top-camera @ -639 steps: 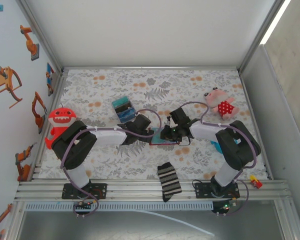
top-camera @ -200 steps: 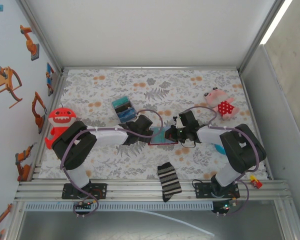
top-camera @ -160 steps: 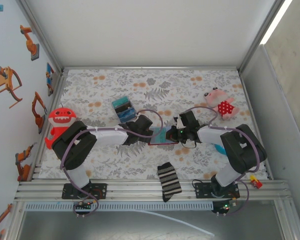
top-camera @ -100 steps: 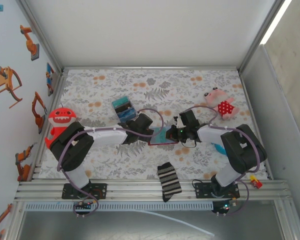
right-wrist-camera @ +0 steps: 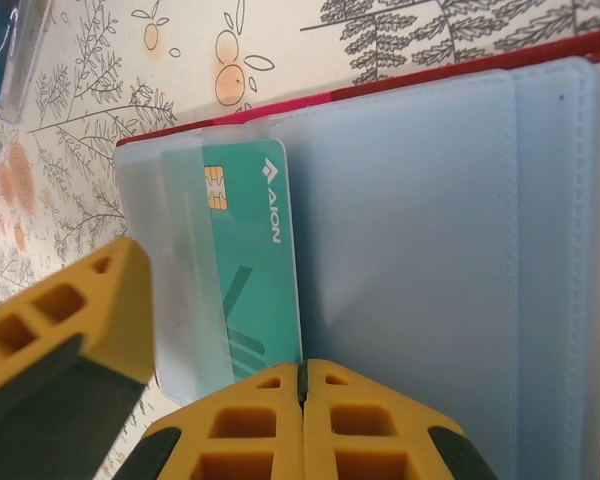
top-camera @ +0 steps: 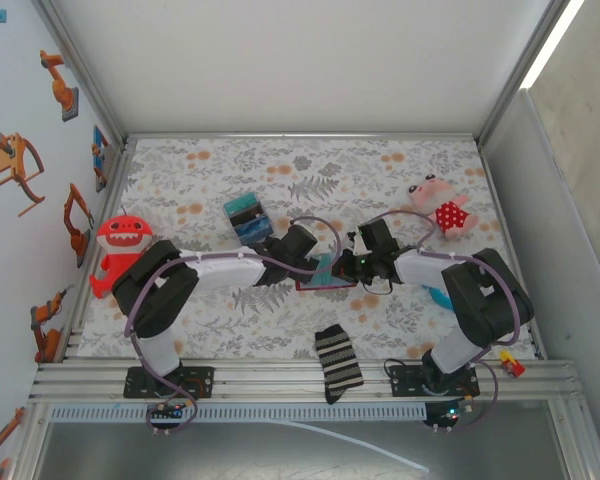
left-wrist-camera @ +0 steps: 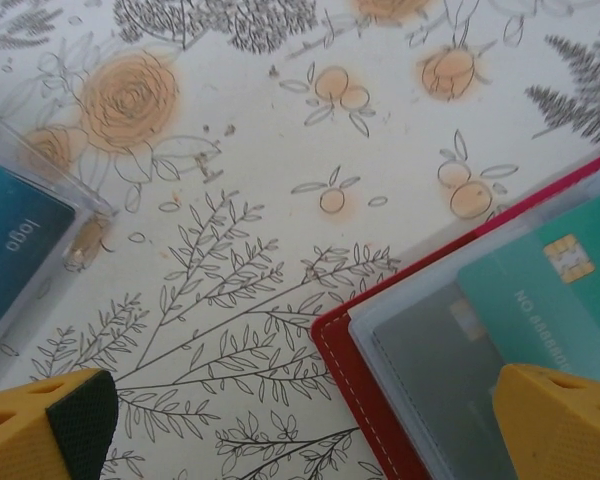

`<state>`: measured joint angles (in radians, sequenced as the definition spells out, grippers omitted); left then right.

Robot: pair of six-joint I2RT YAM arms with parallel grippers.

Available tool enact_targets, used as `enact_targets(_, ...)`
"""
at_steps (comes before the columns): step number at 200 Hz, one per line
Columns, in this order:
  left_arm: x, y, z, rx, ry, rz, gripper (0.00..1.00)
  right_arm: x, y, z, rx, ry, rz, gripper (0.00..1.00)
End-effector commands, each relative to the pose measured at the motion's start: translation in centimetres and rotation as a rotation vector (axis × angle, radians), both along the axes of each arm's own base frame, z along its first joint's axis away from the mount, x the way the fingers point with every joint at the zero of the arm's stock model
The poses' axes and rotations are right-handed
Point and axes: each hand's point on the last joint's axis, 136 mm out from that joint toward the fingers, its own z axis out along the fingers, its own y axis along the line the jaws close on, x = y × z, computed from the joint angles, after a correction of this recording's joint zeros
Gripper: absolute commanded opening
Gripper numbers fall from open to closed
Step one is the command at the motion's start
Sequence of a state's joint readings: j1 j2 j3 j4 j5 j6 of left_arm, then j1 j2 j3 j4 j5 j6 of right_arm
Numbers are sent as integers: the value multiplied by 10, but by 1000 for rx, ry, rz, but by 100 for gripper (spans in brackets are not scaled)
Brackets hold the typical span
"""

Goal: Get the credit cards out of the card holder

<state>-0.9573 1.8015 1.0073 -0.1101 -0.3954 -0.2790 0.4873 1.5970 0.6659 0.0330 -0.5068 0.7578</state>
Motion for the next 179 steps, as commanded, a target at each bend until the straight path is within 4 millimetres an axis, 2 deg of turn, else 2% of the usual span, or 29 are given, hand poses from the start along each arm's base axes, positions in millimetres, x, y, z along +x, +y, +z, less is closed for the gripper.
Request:
enact_targets(1,-3,0,-6,54,12,-29,97,7,-3,10,-2,-43,-8,0)
enact_targets(55,-5,10,-9,97,9,-23,97,9,0,13,35,-48,-18,0)
enact_targets(80,-7,10,-12,92,22,-23,97,9,1,13,70,-47,-31,16)
enact_targets(106,-10,11,-15,89,32,-19,97,8,-1,7,84,-33,-44,25)
enact_targets(179,-14,13,-22,83,54,-6,97,6,4,3,131,-12,-48,24)
